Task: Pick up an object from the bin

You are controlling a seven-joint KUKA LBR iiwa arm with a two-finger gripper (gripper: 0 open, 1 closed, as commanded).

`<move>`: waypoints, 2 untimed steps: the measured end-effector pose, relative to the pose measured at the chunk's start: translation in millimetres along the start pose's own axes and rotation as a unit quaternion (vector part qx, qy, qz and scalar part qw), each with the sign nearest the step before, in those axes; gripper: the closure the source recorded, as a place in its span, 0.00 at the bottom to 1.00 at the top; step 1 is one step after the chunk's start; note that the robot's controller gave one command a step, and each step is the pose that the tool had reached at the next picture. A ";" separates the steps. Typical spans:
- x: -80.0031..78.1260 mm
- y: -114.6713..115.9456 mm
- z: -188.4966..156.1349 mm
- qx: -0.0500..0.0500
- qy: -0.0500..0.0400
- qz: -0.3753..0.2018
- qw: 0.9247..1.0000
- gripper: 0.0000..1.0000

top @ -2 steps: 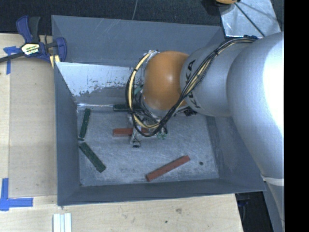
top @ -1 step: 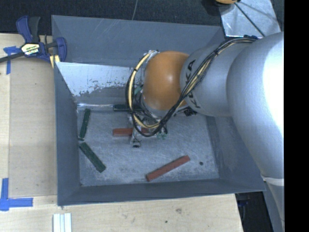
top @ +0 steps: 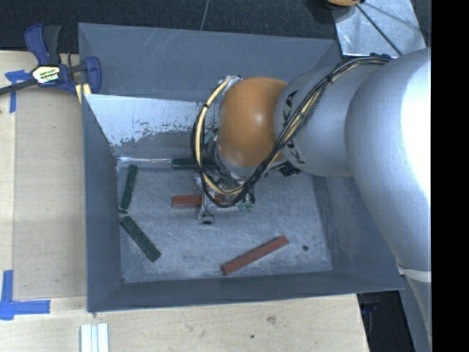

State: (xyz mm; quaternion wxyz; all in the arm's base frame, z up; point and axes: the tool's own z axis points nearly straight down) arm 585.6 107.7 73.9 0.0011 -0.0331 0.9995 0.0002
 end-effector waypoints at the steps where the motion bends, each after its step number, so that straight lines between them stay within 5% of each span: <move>1: 2.4 -0.3 -17.9 0.001 0.005 0.000 1.000 1.00; 2: 0.3 -0.1 -39.5 0.000 0.002 0.000 1.000 1.00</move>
Offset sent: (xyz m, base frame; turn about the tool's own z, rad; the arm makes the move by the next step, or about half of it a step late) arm -0.0001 0.0000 0.0809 0.0000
